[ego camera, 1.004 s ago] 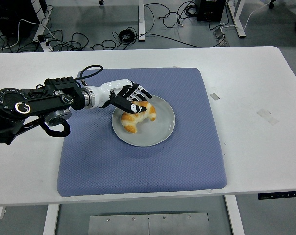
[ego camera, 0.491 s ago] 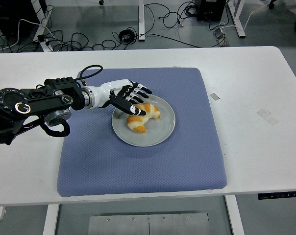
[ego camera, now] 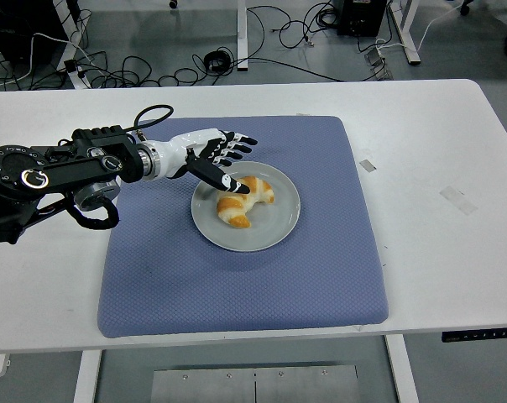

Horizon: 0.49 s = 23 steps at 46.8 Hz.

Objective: Place the bread on the plate

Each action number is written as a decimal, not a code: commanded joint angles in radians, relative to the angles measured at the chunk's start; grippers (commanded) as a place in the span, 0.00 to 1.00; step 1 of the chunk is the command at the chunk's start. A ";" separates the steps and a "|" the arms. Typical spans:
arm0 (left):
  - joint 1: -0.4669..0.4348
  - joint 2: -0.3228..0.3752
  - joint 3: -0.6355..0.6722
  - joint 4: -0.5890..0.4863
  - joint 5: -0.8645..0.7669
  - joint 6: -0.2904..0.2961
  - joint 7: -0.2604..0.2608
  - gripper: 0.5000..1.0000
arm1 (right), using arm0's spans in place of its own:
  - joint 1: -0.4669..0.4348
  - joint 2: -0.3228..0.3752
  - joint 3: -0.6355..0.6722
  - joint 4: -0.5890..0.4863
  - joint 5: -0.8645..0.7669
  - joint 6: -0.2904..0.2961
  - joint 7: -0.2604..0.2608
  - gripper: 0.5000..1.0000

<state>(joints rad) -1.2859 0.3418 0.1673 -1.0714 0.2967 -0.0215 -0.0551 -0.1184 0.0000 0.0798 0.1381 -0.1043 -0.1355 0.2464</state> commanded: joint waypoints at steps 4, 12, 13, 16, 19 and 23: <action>0.000 0.005 -0.045 0.001 -0.002 -0.002 0.000 0.94 | 0.000 0.000 0.000 0.000 0.000 0.000 0.001 1.00; 0.008 0.022 -0.137 0.005 -0.007 -0.002 0.001 0.94 | 0.000 0.000 0.000 0.000 0.000 -0.001 -0.001 1.00; 0.010 0.026 -0.149 0.008 -0.008 -0.002 0.001 0.94 | 0.000 0.000 0.000 0.000 0.000 0.000 0.001 1.00; 0.014 0.029 -0.178 0.018 -0.024 -0.002 0.001 0.94 | 0.000 0.000 0.000 0.001 0.000 0.000 -0.001 1.00; 0.022 0.032 -0.204 0.039 -0.045 -0.002 0.003 0.94 | 0.000 0.000 0.000 0.000 0.000 -0.001 -0.001 1.00; 0.034 0.031 -0.244 0.088 -0.076 -0.002 0.001 0.94 | 0.000 0.000 0.000 0.000 0.000 -0.001 -0.001 1.00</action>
<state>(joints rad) -1.2589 0.3735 -0.0532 -1.0123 0.2388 -0.0232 -0.0524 -0.1180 0.0000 0.0797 0.1382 -0.1043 -0.1358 0.2461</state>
